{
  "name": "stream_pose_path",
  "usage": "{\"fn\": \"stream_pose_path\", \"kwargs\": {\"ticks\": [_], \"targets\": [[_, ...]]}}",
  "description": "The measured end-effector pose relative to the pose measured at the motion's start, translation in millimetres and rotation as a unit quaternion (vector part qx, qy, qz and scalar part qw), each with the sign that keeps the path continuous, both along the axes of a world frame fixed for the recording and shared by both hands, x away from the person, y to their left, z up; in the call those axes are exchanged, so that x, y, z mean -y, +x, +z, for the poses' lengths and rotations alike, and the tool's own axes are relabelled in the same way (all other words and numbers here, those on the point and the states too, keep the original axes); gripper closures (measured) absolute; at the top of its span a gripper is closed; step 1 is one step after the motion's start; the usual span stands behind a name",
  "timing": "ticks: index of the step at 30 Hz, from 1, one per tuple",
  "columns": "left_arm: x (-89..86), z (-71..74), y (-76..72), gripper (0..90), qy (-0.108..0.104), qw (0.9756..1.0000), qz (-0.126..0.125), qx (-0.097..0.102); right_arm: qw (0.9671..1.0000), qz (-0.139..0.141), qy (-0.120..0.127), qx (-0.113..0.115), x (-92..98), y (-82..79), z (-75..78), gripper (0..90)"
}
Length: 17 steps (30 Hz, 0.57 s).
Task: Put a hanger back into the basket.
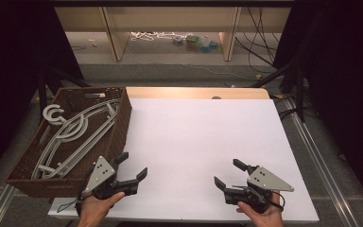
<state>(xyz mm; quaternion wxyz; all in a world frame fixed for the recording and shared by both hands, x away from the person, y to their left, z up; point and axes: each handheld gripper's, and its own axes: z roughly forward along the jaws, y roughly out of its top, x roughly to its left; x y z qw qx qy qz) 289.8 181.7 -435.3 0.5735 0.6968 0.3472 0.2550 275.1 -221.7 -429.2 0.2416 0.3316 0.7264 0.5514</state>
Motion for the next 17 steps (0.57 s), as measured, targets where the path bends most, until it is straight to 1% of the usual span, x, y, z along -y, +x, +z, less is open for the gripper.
{"fn": "stream_pose_path", "kwargs": {"ticks": [1,4,6,8,9,10,12,17], "targets": [[0.3,-0.5,0.8,16.4,-0.006,1.0,-0.004,0.004,1.0,0.0,0.0,0.0,-0.1,-0.1,0.0,16.1],[-0.1,-0.3,0.6,16.4,-0.004,1.0,0.0,-0.001,1.0,0.002,0.001,0.0,0.3,0.0,0.2,16.1],[-0.2,-0.2,0.6,16.4,-0.005,1.0,0.002,-0.003,1.0,-0.004,0.005,0.002,0.0,-0.1,0.1,16.1],[-0.1,-0.2,0.8,16.4,-0.008,1.0,0.0,-0.001,0.9999,-0.002,0.006,-0.009,-0.1,-0.9,0.4,16.1],[-0.1,0.1,0.4,16.4,-0.006,1.0,0.001,-0.003,1.0,-0.001,0.003,0.0,0.6,0.0,0.4,16.1],[0.2,-0.4,1.1,16.4,-0.009,1.0,-0.001,0.0,1.0,0.001,0.006,0.001,0.4,0.4,0.0,16.1],[0.0,0.0,0.5,16.4,-0.006,1.0,-0.001,-0.003,1.0,0.001,0.005,0.001,0.4,0.6,-0.1,16.1],[0.0,0.0,0.8,16.4,-0.006,1.0,-0.001,-0.003,1.0,0.0,0.004,0.002,0.9,0.8,0.0,16.1]]}}
